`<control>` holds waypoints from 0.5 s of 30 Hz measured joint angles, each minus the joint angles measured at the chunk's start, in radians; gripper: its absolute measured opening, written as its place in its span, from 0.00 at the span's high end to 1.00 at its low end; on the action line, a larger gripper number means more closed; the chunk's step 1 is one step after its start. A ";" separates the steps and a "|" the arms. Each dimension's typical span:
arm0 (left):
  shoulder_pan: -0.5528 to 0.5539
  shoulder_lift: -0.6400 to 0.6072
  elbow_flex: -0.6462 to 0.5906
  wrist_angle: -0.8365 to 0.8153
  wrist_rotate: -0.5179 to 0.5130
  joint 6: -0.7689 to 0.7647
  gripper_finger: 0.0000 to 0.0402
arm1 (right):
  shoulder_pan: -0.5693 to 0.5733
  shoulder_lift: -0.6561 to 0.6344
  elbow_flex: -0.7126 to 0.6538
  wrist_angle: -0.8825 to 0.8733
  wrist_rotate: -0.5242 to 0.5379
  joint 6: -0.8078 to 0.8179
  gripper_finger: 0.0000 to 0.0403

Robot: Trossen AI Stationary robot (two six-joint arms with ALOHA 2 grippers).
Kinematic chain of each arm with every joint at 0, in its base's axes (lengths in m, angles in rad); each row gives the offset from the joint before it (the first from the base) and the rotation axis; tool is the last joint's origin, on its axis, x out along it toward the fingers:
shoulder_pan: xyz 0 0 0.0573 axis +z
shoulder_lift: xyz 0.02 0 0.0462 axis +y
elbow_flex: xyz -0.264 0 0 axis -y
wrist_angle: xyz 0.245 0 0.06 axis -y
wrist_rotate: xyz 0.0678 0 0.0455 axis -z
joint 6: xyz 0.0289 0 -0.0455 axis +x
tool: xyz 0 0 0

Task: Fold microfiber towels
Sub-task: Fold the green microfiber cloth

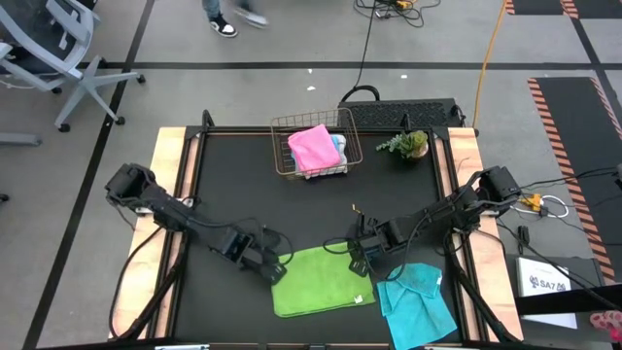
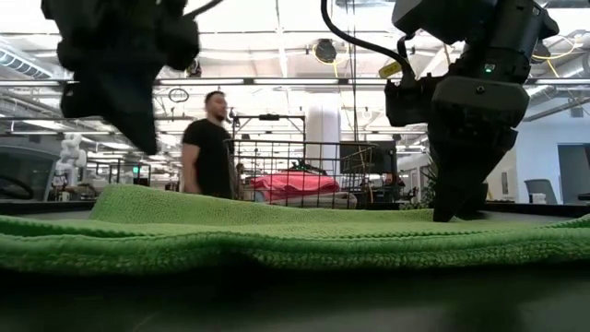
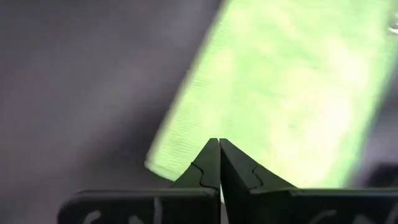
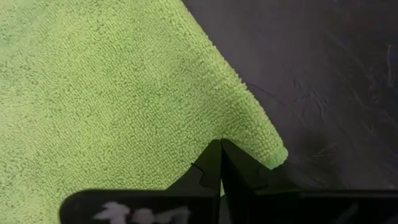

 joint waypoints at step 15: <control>-0.078 0.097 -0.002 0.037 0.051 -0.077 1.00 | 0.000 0.000 0.000 -0.008 0.002 0.000 1.00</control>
